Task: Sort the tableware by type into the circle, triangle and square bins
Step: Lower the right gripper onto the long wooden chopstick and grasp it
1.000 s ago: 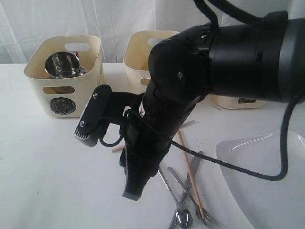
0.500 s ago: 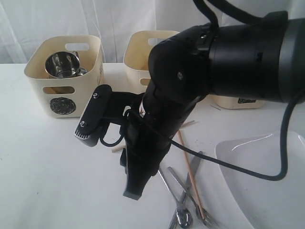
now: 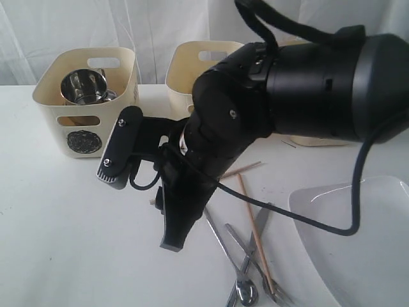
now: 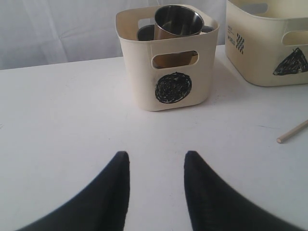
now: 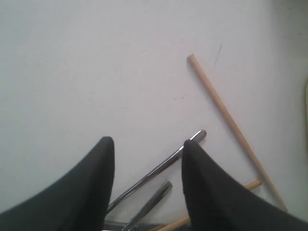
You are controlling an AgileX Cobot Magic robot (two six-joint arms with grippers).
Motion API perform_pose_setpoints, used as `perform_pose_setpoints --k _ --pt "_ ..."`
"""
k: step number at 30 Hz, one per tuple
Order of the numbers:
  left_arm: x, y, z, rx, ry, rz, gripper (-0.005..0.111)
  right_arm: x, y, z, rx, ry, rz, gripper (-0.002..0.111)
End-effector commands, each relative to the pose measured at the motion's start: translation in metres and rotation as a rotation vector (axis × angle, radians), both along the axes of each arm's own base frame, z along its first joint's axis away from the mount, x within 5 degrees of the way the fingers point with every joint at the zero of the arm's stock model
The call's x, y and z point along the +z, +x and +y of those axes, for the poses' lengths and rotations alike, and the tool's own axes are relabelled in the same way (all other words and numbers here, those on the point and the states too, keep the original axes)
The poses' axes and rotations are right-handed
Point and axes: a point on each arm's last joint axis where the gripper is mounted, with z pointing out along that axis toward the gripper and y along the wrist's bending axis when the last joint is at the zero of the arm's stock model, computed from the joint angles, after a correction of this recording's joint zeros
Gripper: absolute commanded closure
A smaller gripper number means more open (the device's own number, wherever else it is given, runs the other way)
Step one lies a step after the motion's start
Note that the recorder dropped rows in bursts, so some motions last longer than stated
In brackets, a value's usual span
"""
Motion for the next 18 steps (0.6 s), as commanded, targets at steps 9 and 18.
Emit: perform_pose_setpoints --k 9,18 --pt "0.0 0.0 0.0 0.002 -0.003 -0.005 0.064 -0.03 0.015 0.012 0.016 -0.017 -0.018 0.066" --pt "0.0 0.0 0.0 0.002 -0.003 -0.005 0.064 -0.05 0.032 0.007 0.105 -0.203 -0.144 0.066"
